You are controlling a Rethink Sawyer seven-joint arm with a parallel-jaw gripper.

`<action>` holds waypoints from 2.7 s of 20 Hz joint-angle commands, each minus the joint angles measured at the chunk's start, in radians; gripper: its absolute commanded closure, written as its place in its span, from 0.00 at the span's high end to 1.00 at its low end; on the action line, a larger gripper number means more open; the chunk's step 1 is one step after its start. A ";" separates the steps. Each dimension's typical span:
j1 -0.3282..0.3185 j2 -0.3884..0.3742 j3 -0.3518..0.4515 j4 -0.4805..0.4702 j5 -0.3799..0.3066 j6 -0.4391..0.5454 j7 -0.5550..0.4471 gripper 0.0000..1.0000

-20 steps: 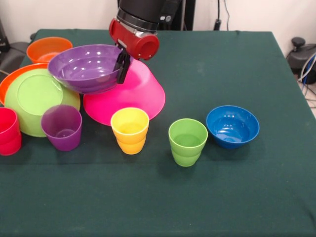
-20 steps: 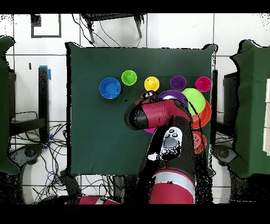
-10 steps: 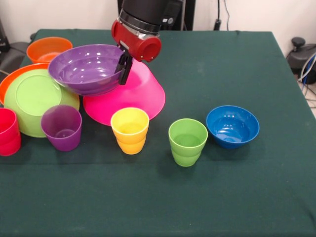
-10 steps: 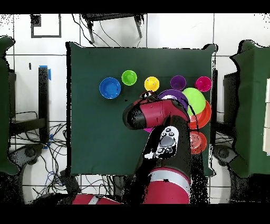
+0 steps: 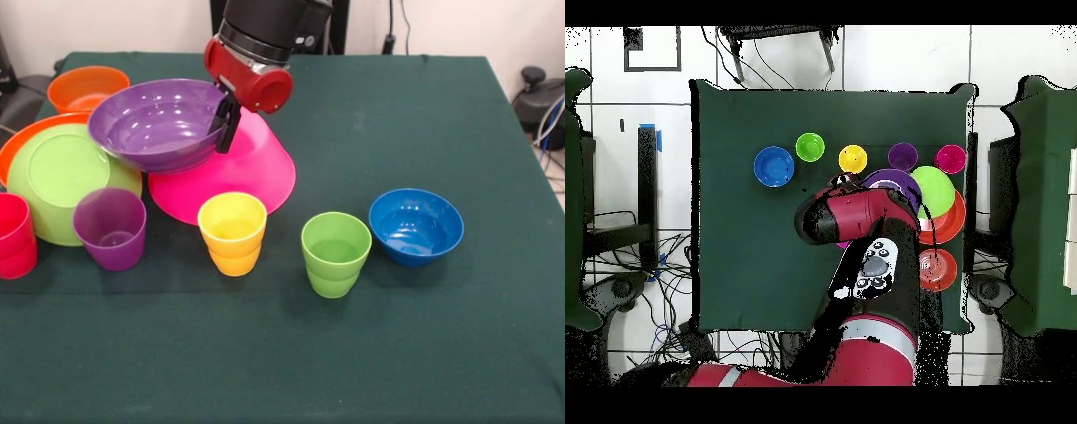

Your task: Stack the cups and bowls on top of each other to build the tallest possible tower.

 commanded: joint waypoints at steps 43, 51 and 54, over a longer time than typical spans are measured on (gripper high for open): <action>0.147 0.175 -0.004 0.039 0.283 -0.089 0.106 0.00; 0.164 0.186 -0.006 0.058 0.328 -0.098 0.122 0.00; 0.174 0.192 -0.012 0.061 0.344 -0.102 0.128 0.00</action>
